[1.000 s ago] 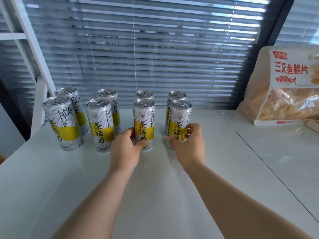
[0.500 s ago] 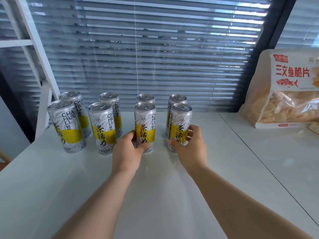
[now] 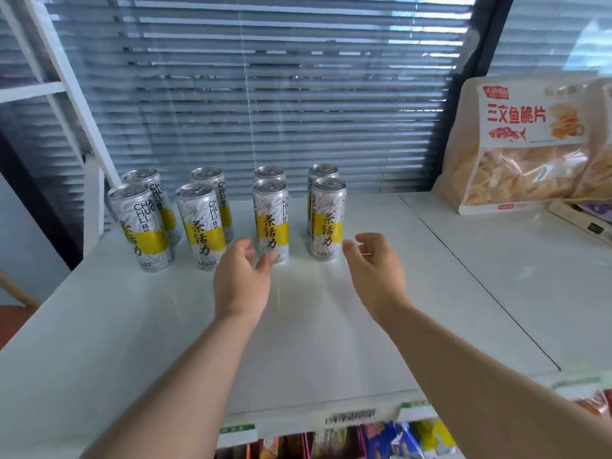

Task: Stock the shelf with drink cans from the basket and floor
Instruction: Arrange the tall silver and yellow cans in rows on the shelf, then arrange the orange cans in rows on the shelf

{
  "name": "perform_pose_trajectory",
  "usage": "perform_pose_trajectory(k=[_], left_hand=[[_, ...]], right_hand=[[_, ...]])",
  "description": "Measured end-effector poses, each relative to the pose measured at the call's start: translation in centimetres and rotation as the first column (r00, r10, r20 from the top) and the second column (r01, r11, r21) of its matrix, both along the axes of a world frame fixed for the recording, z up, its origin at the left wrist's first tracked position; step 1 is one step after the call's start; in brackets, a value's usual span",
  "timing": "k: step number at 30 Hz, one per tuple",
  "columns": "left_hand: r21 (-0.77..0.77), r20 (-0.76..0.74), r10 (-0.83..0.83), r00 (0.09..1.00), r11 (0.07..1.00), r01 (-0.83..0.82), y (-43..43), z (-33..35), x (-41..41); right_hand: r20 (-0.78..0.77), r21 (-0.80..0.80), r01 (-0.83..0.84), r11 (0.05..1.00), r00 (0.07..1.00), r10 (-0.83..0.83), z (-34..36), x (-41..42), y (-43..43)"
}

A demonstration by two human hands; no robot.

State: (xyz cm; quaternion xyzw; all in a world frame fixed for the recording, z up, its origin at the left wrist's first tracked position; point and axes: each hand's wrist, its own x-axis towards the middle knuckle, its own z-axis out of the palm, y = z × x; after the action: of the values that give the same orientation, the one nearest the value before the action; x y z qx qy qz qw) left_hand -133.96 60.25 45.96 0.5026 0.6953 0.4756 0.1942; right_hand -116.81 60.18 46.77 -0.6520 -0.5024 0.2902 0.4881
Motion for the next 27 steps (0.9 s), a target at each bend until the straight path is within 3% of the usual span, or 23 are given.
perform_pose_trajectory(k=[5, 9, 15, 22, 27], left_hand=[[0.037, 0.029, -0.015, 0.999, 0.999, 0.014, -5.5, 1.4, 0.8], [0.006, 0.135, -0.155, 0.979, 0.988, 0.155, -10.3, 1.7, 2.4], [-0.048, 0.136, -0.377, 0.916, 0.921, 0.387, -18.5, 1.5, 9.3], [-0.291, 0.222, -0.516, 0.827, 0.775, 0.562, -28.4, -7.7, 19.3], [-0.426, 0.212, -0.576, 0.789, 0.673, 0.605, -34.0, -15.6, 24.1]], right_hand=[[-0.001, 0.045, 0.070, 0.997, 0.998, -0.070, 1.4, 0.4, -6.6], [0.012, 0.062, 0.106, 0.992, 0.994, -0.107, 1.9, 2.7, -14.4], [-0.019, 0.011, 0.304, 0.953, 0.953, -0.304, 0.0, 9.1, -26.1], [-0.007, -0.142, 0.543, 0.828, 0.835, -0.550, -8.9, 18.6, -38.5], [0.002, -0.293, 0.574, 0.765, 0.800, -0.600, -15.8, 23.1, -46.5]])
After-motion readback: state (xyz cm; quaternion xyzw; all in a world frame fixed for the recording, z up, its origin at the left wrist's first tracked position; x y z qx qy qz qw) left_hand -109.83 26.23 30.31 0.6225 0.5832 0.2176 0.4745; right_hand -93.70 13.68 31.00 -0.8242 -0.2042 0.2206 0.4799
